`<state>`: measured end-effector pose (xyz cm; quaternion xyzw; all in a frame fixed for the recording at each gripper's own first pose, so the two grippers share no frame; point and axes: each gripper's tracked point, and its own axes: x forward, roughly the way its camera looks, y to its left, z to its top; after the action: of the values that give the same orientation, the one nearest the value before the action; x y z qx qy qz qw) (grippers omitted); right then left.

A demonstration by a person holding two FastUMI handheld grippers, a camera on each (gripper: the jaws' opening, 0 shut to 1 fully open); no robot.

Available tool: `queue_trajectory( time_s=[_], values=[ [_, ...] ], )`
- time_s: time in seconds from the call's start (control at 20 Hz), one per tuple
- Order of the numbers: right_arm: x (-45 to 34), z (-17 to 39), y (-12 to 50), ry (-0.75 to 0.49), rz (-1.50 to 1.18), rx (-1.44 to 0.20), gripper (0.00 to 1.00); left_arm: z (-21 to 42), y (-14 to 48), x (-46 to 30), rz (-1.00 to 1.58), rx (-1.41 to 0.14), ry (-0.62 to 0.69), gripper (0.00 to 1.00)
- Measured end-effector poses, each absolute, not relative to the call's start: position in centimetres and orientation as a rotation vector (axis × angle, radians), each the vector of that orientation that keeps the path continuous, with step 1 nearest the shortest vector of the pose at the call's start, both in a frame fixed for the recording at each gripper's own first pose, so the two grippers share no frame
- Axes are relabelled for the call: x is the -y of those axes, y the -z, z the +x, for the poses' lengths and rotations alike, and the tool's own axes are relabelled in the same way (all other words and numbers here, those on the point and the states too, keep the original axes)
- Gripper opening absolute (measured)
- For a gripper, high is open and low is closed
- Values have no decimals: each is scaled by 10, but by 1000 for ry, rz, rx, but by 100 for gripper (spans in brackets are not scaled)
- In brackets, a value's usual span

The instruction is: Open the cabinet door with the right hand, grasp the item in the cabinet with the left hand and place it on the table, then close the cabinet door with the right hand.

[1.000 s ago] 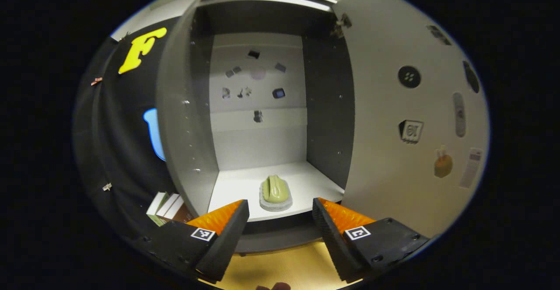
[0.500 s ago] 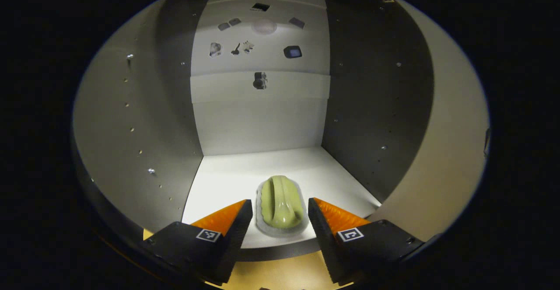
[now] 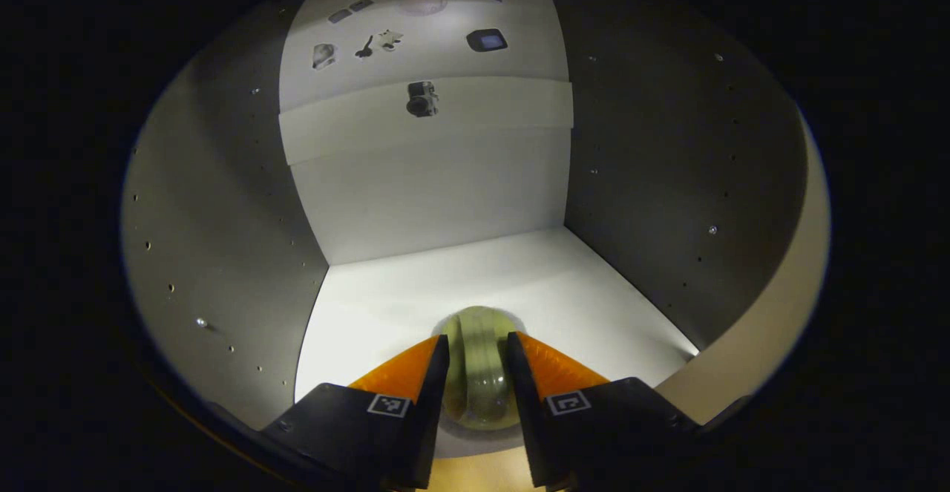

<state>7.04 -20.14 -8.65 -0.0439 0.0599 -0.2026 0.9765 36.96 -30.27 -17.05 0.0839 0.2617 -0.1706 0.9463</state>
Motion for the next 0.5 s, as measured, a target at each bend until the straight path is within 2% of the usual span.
queue_trajectory(
  time_s=[0.05,0.15,0.5],
  values=[
    [203,70,88,408,-87,-123,97,371,170,300,188,-529,330,46],
    [205,72,90,408,-87,-125,98,372,170,298,201,-534,320,26],
    [199,69,89,390,-100,-123,97,356,156,291,140,-521,347,19]
  ],
)
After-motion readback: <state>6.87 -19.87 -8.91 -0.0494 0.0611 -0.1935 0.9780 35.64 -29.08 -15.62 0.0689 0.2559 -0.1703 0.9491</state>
